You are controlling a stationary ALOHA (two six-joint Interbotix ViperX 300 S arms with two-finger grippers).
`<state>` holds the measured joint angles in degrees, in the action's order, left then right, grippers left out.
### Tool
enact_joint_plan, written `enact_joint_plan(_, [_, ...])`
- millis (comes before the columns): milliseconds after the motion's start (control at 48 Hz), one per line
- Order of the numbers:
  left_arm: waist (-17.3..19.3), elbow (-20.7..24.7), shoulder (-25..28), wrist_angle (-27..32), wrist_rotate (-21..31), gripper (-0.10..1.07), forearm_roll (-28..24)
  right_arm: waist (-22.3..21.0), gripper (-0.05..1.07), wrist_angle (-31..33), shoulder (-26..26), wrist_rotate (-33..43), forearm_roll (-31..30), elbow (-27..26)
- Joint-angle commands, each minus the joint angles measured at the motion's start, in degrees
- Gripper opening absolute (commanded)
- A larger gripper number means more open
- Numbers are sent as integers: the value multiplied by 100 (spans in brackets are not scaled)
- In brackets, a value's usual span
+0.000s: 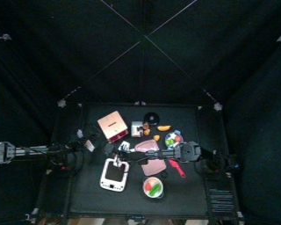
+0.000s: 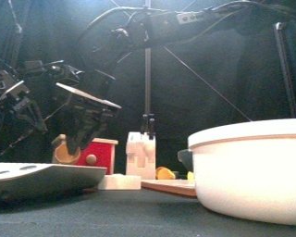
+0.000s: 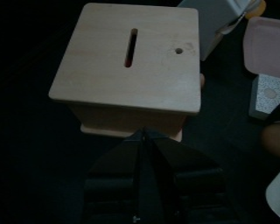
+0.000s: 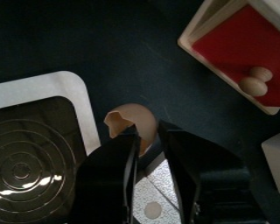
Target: Place eggshell near rice
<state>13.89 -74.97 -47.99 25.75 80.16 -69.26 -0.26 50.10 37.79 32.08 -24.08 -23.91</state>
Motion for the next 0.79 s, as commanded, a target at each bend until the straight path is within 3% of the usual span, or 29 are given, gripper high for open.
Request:
enact_joint_plan(0, [9, 88, 18, 0, 9, 55, -9, -35, 70, -26, -158, 35, -26, -70])
enact_joint_plan(250, [-18, 97, 18, 0, 9, 55, -9, -35, 80, -26, -185, 44, -18, -88])
enact_joint_plan(771, [-26, 123, 18, -53, 9, 55, -26, -26, 80, 141, -290, 44, 97, -141])
